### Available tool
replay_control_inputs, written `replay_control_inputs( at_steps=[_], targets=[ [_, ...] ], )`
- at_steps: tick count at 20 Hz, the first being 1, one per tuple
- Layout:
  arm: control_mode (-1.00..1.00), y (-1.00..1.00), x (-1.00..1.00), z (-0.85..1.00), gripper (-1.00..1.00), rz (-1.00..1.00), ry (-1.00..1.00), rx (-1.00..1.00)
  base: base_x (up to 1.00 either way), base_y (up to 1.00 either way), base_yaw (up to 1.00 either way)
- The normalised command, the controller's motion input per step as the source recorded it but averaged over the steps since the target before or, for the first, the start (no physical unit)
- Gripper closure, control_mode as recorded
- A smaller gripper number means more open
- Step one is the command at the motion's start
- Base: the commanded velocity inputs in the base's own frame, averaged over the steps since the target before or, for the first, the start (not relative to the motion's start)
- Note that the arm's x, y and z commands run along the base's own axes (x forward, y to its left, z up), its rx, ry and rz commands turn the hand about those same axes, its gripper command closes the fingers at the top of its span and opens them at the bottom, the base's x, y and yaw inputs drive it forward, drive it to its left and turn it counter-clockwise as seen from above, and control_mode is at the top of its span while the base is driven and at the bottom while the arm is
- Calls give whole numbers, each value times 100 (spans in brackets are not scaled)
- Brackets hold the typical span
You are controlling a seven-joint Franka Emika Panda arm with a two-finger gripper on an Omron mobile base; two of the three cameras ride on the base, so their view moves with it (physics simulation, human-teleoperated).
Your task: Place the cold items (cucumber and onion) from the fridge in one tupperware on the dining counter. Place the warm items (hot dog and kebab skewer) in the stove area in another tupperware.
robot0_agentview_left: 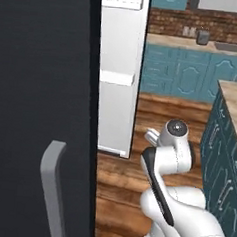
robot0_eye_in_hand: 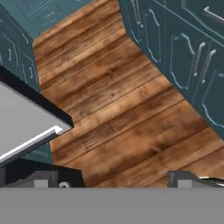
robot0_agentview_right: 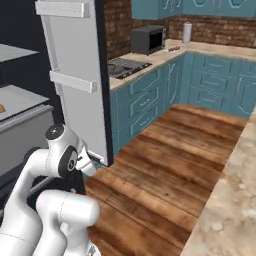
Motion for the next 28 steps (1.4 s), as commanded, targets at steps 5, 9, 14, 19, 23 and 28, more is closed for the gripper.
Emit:
replay_control_inputs(
  at_steps=[5,9,14,19,23,28],
  targets=[
    [100,0,0,0,-100,0,0,0,62,-5,63],
    [100,0,0,0,-100,0,0,0,100,-34,50],
    [100,0,0,0,-100,0,0,0,48,-3,56],
    [100,0,0,0,-100,0,0,0,44,0,54],
    [100,0,0,0,-100,0,0,0,76,1,45],
    [100,0,0,0,-100,0,0,0,40,0,47]
  ],
)
